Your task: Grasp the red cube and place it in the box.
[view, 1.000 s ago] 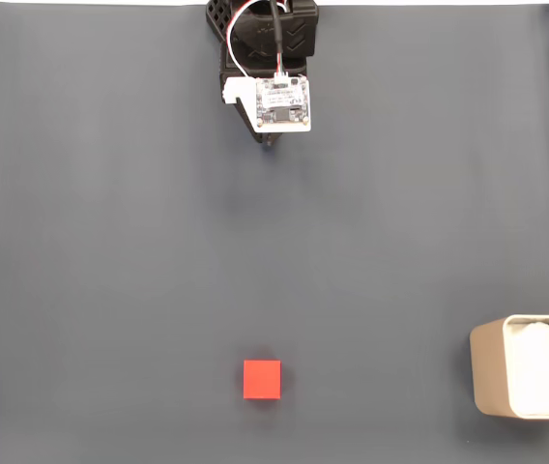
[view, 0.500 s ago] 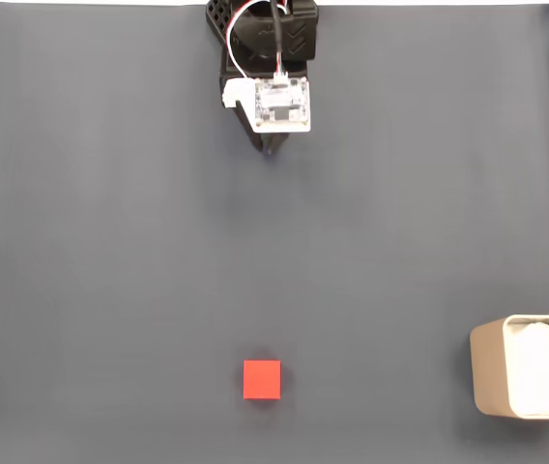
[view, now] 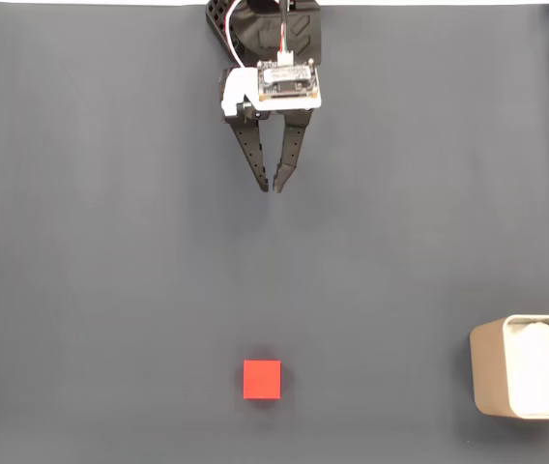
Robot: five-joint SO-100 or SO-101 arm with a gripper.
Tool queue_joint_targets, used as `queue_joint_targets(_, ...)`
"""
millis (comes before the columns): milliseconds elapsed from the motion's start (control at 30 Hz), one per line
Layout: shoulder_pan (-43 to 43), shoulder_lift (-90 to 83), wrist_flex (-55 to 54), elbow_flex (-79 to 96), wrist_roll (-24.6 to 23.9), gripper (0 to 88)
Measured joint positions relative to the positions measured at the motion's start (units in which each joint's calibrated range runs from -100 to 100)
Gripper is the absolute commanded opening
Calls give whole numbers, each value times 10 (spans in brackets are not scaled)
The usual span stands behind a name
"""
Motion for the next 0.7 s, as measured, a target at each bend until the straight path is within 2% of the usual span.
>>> queue_joint_targets(700, 0, 360, 14, -403, -1, 0)
